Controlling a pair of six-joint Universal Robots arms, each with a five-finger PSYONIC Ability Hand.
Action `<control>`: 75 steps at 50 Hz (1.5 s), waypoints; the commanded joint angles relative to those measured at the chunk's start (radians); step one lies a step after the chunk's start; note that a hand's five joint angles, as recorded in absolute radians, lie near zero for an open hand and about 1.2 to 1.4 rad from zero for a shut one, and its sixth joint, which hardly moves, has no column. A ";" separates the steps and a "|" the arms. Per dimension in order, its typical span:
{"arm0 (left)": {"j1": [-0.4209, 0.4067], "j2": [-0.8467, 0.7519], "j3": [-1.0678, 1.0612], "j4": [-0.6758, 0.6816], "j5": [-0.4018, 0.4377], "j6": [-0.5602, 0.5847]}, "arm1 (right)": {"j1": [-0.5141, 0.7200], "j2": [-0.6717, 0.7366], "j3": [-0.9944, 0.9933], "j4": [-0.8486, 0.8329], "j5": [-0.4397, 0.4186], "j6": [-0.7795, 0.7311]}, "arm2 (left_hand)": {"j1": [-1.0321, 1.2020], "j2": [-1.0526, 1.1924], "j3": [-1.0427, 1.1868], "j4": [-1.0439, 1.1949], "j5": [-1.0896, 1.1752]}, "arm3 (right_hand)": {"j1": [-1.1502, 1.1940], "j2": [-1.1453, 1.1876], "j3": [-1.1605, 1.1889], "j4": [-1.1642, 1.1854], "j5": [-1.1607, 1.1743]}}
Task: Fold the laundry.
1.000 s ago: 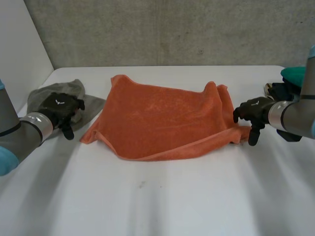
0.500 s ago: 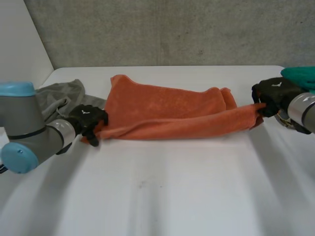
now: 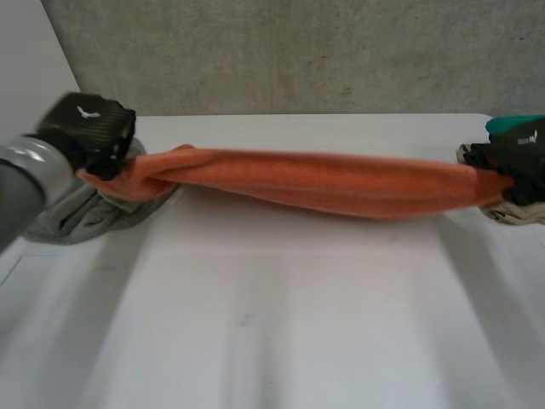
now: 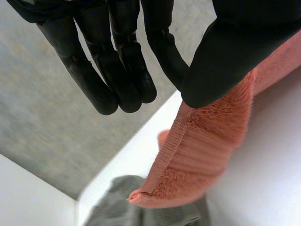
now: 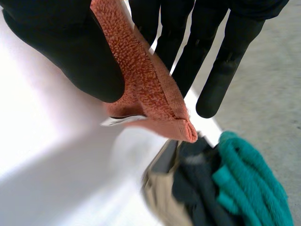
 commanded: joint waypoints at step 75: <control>-0.245 -0.693 0.663 0.116 -0.071 -0.373 | 0.373 -0.209 -0.293 -0.756 0.010 0.572 | -0.923 -0.963 -0.954 -0.963 -0.944 | 0.261 0.219 0.209 0.205 0.217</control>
